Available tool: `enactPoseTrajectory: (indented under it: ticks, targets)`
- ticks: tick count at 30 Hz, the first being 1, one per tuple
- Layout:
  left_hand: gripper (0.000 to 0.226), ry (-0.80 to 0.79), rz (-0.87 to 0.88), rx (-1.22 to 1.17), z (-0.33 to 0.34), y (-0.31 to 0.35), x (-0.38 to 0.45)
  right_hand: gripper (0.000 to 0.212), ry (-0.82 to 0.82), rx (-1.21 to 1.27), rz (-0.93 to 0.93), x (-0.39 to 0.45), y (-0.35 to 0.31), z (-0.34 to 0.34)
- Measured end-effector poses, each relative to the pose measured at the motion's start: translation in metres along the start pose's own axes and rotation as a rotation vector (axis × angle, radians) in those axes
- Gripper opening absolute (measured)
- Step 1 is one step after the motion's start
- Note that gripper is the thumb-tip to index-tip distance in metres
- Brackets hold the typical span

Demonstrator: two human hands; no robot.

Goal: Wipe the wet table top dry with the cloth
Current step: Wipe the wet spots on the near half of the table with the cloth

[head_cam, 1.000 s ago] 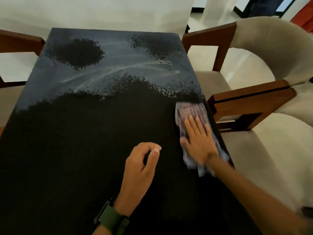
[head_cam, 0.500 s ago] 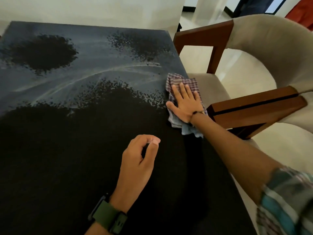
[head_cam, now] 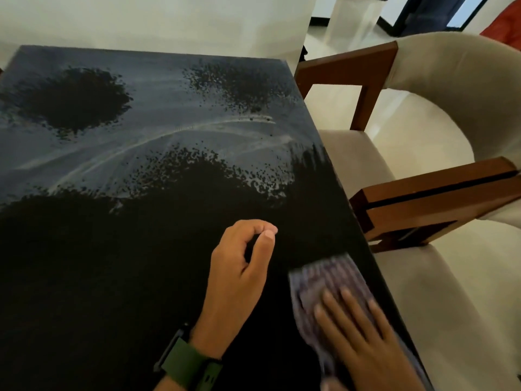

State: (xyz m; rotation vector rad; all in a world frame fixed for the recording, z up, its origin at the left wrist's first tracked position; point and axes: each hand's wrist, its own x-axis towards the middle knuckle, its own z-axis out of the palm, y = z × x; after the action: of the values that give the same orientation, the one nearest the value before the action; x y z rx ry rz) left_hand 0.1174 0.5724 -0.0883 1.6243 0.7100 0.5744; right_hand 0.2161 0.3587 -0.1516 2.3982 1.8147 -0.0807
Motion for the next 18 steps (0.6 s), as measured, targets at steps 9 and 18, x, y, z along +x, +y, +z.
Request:
enactPoseTrajectory:
  ticks: [9,18]
  targets:
    - [0.019,0.058,0.000,0.033,-0.013,0.001,-0.007,0.070,-0.037,0.126,0.217,0.283,0.074,-0.028]
    - [0.018,0.075,0.039,-0.007,-0.032,0.011,-0.021,0.068,-0.003,0.006,-0.323,0.047,-0.079,-0.017]
